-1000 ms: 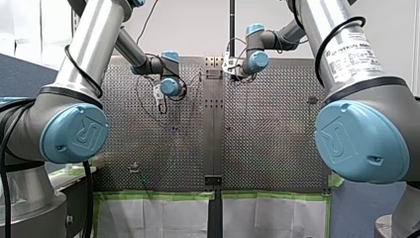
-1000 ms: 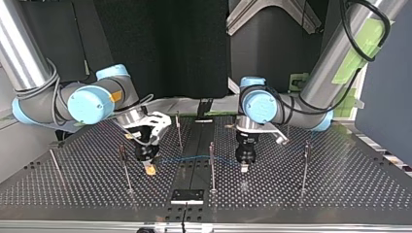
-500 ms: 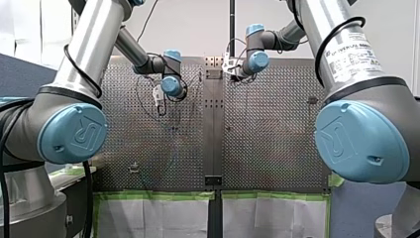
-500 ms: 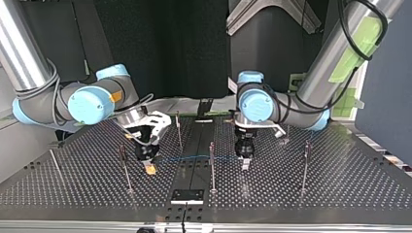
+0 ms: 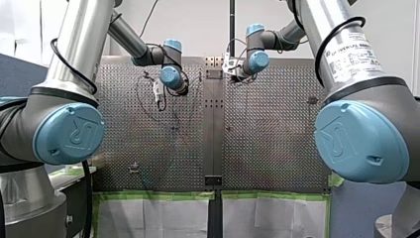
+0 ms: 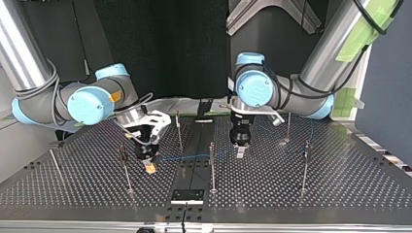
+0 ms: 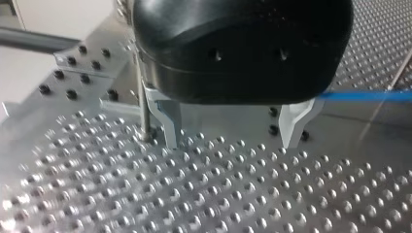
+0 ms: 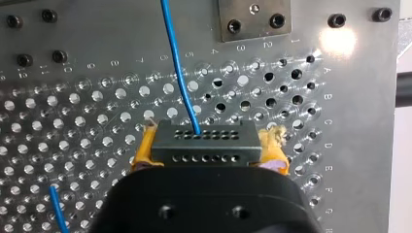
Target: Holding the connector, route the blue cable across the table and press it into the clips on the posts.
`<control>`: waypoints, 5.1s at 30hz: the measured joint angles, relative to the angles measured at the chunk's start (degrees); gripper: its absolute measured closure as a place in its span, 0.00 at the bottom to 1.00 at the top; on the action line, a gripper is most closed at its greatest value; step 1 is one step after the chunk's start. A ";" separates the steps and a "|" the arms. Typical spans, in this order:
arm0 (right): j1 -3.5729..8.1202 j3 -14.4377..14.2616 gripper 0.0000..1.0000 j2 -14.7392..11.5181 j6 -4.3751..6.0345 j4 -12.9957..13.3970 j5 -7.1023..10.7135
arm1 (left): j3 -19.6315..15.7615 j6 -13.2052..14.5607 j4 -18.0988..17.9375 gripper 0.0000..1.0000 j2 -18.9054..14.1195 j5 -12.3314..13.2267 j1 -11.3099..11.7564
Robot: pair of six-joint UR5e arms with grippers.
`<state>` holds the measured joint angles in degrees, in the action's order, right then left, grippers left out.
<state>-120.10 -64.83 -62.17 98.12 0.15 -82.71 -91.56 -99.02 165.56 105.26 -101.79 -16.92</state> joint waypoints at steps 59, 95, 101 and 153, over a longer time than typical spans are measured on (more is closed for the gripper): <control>1.55 -0.07 1.00 -1.79 -0.43 -1.26 0.00 | 1.37 6.59 2.91 0.00 -6.09 -14.76 -20.06; 1.76 -0.04 1.00 -1.73 -0.37 -1.16 -0.09 | 18.87 7.24 8.70 0.00 3.52 -15.54 -17.47; 1.79 -0.03 1.00 -1.76 -0.37 -1.12 -0.08 | 20.40 7.31 9.98 0.00 6.46 -15.56 -17.56; 1.65 -0.06 1.00 -1.77 -0.37 -1.19 -0.07 | 26.64 7.62 8.67 1.00 14.18 -19.71 -16.10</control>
<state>-118.44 -64.88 -63.94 97.75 -1.04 -82.78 -64.92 -91.40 174.23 119.44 -121.50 -33.02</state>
